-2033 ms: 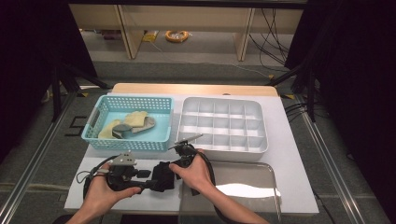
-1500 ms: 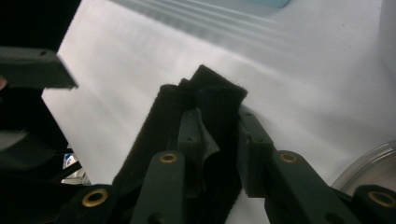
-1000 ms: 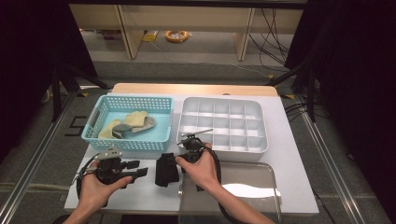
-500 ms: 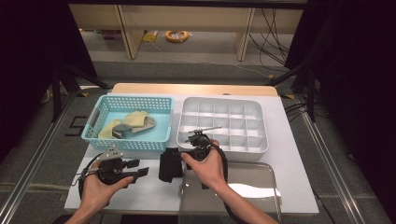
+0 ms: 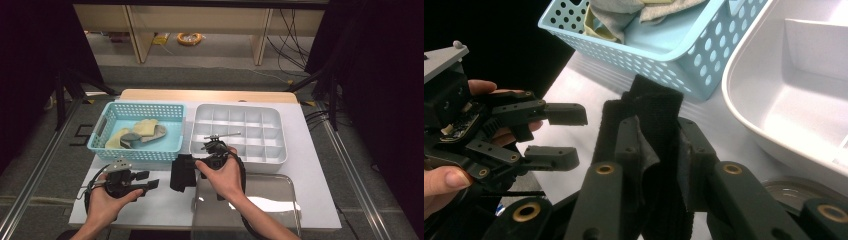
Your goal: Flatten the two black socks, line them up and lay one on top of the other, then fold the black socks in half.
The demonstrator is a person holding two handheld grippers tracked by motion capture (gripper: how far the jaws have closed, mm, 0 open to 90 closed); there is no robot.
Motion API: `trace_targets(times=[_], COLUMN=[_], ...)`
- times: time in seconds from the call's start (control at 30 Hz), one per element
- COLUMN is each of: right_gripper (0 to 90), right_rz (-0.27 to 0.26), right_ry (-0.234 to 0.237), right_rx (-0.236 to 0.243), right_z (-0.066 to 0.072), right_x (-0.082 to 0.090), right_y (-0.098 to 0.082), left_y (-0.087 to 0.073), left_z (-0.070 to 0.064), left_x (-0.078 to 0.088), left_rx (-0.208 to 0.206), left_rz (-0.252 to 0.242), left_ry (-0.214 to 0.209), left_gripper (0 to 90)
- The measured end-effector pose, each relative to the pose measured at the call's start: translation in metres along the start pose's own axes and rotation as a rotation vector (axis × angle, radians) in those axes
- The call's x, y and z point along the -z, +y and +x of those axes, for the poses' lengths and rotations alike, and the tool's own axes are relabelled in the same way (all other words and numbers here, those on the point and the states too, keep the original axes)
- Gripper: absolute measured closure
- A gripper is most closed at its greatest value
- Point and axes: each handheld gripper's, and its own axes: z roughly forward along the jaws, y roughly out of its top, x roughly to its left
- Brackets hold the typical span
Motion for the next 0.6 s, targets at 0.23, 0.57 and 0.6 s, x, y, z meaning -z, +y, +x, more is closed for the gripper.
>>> trace_targets(times=[0.23,0.57,0.6], right_gripper=[75.1,75.1,75.1], right_rz=[-0.008,-0.043,-0.046], right_ry=[-0.017,-0.004,-0.014], right_rx=[0.006,0.01,0.005], right_z=[0.002,0.003,0.003], right_x=[0.001,0.011,0.012], right_y=[0.001,0.005,0.006], left_y=[-0.001,-0.001,0.0], left_z=[0.0,0.0,-0.001], left_x=[0.0,0.0,0.0], left_rx=[0.006,0.001,0.001], left_rz=[-0.001,-0.007,-0.01], left_ry=[0.003,-0.002,-0.002], left_gripper=[43.2,43.3,43.3])
